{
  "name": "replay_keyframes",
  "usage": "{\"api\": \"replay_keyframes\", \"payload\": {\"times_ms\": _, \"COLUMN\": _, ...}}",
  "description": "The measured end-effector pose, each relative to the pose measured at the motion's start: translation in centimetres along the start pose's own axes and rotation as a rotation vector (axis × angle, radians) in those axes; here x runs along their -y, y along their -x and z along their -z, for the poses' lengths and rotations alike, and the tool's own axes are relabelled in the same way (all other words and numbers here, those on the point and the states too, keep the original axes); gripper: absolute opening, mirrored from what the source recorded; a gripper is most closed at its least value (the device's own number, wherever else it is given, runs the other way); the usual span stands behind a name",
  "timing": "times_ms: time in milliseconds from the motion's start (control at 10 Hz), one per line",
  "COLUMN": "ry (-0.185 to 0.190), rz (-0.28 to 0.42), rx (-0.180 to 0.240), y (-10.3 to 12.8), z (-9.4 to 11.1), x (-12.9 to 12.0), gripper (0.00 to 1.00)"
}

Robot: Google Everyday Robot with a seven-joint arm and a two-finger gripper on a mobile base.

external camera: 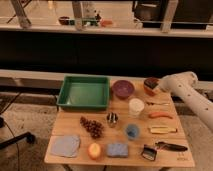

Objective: Wipe red bowl with eraser

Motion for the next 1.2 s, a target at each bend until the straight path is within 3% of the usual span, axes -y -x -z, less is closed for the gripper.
{"api": "replay_keyframes", "payload": {"times_ms": 600, "ry": -0.053, "rz": -0.076, "rx": -0.074, "y": -4.1, "z": 0.0, "x": 2.9, "gripper": 0.09}}
{"api": "replay_keyframes", "payload": {"times_ms": 900, "ry": -0.051, "rz": -0.073, "rx": -0.080, "y": -3.2, "z": -2.3, "x": 4.4, "gripper": 0.09}}
{"api": "replay_keyframes", "payload": {"times_ms": 1200, "ry": -0.043, "rz": -0.050, "rx": -0.059, "y": -0.4, "z": -4.7, "x": 5.6, "gripper": 0.09}}
